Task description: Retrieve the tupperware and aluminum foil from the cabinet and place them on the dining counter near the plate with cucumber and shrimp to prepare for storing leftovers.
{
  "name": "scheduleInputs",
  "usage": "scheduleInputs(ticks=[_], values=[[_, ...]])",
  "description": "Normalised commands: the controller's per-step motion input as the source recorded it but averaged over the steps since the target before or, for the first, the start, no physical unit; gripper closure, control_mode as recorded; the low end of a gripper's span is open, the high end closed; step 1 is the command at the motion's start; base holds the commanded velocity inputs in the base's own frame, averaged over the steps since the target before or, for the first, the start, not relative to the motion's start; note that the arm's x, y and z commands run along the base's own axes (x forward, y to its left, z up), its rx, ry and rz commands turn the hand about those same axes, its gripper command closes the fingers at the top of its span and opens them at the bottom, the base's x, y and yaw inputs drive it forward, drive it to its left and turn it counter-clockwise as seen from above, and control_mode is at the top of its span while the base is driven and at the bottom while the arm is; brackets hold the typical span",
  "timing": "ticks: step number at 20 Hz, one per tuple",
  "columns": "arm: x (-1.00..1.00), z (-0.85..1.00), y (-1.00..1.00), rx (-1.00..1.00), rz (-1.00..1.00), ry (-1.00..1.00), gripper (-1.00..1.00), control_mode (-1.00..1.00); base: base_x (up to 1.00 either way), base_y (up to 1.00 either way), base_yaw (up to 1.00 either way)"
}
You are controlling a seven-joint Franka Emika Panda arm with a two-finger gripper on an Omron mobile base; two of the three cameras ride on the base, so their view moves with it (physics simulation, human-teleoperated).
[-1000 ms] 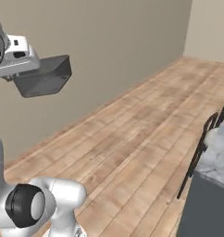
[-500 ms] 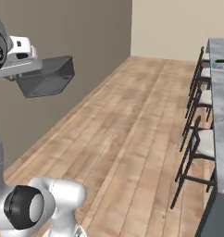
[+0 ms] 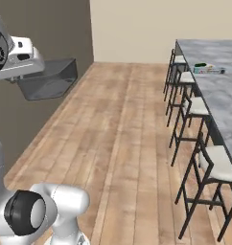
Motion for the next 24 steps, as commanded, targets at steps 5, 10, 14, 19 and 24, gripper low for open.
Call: scheduleInputs(ticks=[5,10,14,19,24], values=[[0.00,0.00,0.00,0.00,0.00,0.00,1.00,1.00,1.00,0.54,-0.40],[0.00,0.00,0.00,0.00,0.00,0.00,1.00,1.00,1.00,0.47,-0.35],[0.00,0.00,0.00,0.00,0.00,0.00,1.00,1.00,1.00,0.50,-0.35],[0.00,0.00,0.00,0.00,0.00,0.00,1.00,1.00,1.00,0.57,-0.35],[0.00,0.00,0.00,0.00,0.00,0.00,1.00,1.00,1.00,0.60,-0.35]])
